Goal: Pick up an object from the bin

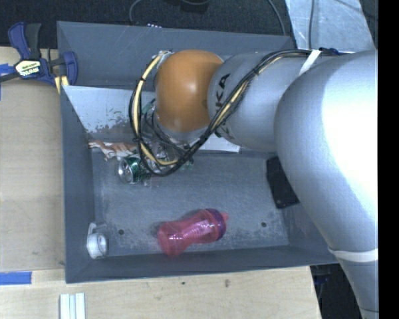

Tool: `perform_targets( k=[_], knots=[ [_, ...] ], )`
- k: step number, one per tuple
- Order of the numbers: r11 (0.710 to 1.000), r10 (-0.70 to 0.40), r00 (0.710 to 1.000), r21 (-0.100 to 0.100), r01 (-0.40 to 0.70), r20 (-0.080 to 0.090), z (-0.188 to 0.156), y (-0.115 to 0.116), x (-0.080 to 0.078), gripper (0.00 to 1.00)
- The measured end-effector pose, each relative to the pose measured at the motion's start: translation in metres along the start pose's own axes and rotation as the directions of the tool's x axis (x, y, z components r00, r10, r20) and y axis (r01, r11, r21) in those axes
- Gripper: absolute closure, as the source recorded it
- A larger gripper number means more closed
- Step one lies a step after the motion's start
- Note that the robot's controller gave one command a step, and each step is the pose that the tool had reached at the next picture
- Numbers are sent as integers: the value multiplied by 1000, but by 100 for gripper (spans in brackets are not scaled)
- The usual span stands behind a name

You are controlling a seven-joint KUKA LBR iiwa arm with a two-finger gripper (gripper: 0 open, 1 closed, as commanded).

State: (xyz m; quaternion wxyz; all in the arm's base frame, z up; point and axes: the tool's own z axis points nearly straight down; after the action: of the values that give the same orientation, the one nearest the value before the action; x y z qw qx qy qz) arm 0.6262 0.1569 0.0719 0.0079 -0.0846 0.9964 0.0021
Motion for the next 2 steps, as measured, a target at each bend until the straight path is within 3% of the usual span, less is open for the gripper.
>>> perform_targets(
  k=[2],
  knots=[
    [1000,0,1000,1,0,-11,-21,0,3,100]
  ],
)
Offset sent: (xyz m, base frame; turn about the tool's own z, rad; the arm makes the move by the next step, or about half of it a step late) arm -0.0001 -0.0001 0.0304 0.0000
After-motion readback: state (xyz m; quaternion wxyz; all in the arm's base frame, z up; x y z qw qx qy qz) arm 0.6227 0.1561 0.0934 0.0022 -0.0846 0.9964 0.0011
